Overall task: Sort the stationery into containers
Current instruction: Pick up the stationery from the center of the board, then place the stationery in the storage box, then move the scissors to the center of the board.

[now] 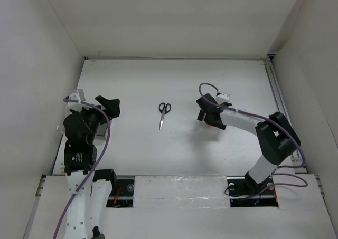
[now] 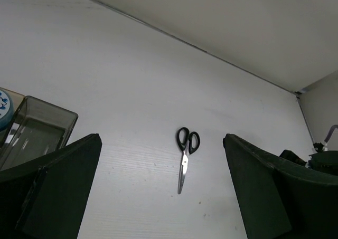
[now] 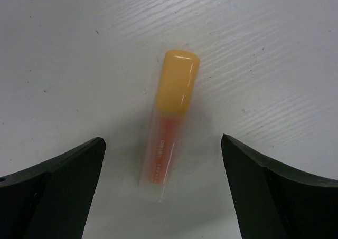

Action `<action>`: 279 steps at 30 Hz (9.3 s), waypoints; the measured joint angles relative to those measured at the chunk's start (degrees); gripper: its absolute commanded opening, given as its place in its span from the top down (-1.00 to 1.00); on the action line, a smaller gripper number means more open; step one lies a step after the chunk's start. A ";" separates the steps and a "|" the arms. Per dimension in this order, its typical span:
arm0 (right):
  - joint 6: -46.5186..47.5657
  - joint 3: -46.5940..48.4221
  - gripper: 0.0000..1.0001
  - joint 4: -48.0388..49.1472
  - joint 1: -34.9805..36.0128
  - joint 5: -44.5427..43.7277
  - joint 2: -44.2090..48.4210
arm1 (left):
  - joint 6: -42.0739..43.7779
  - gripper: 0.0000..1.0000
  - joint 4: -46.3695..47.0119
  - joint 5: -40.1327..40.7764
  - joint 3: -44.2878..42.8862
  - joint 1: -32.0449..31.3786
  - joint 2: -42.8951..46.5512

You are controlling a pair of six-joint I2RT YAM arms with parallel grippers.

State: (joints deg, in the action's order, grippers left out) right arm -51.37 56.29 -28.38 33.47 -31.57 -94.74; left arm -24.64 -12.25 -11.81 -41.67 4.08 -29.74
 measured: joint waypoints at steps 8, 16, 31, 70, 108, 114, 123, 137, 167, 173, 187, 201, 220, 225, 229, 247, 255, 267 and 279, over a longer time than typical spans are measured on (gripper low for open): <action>-0.04 -0.02 -0.83 1.27 -0.63 3.04 -1.29 | 0.15 -1.00 -0.07 -0.55 0.00 0.00 0.22; -1.38 -0.17 -0.77 2.34 0.37 6.82 -1.97 | 0.37 -1.00 -0.09 -0.85 0.00 0.00 0.66; -1.42 -0.61 1.00 4.02 -0.50 6.27 -2.67 | 0.39 -1.00 -0.11 -0.83 -0.09 0.00 -0.59; 22.47 25.86 1.00 20.28 22.12 32.26 -7.78 | -6.12 -1.00 5.27 -28.00 -5.53 -0.02 -17.09; 18.36 23.69 0.92 33.38 23.85 39.91 -4.83 | -6.71 1.00 7.15 -32.11 -3.43 -1.05 -22.58; 18.29 22.32 -0.12 35.47 23.89 39.36 -4.20 | -2.51 1.00 0.44 -21.84 -9.79 -1.40 -24.72; 21.20 13.18 -0.25 33.11 23.58 34.95 5.40 | 5.81 1.00 -5.22 6.62 -20.70 -0.48 -36.41; 26.21 -4.11 -0.37 26.82 14.84 29.92 30.01 | 21.05 1.00 -9.90 28.00 -38.45 -0.48 -60.33; 28.02 -14.14 -0.37 25.27 4.09 43.65 35.85 | 51.06 1.00 -6.56 52.63 -24.74 10.93 -63.17; 28.02 -14.14 -0.37 25.42 3.65 44.04 36.04 | 51.87 1.00 -4.63 53.00 -24.72 10.67 -63.30; 28.02 -15.10 -0.37 25.83 3.21 44.06 36.87 | 51.15 0.86 -3.13 52.68 -27.26 10.64 -69.66; 28.02 -15.80 -0.37 26.23 2.62 44.48 36.98 | 47.76 0.16 -1.73 53.81 -27.34 10.64 -71.65; 28.02 -15.91 -0.37 26.29 2.21 44.57 36.96 | 37.38 -1.00 -10.16 49.66 -53.00 4.28 -69.57; 28.02 -15.98 -0.37 26.67 1.42 42.91 35.65 | 30.86 -1.00 -12.11 45.90 -54.51 -10.93 -64.26; 28.00 -15.98 -0.37 26.75 1.38 41.79 32.92 | 24.39 -1.00 -7.89 28.89 -47.78 -21.70 -55.28; 26.23 4.28 -0.32 16.35 8.13 21.94 10.01 | -2.14 -1.00 7.15 -2.99 -2.62 -18.51 -11.17; 24.79 20.02 -0.25 9.75 11.02 14.60 -8.61 | 0.92 -1.00 4.59 0.76 -5.92 -18.47 -7.02; 23.06 42.84 -0.18 0.13 12.22 10.03 -29.86 | 1.55 -1.00 -1.75 8.44 -2.91 -18.43 -3.72; 22.69 44.81 -0.13 -1.68 8.50 9.60 -32.41 | 2.10 -1.00 -1.73 5.84 -2.91 -18.32 -4.22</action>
State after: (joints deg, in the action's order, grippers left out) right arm -28.69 101.10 -30.06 41.98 -21.98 -127.15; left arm -22.55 -13.98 -5.98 -44.58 -14.24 -33.95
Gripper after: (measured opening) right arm 0.566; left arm 0.997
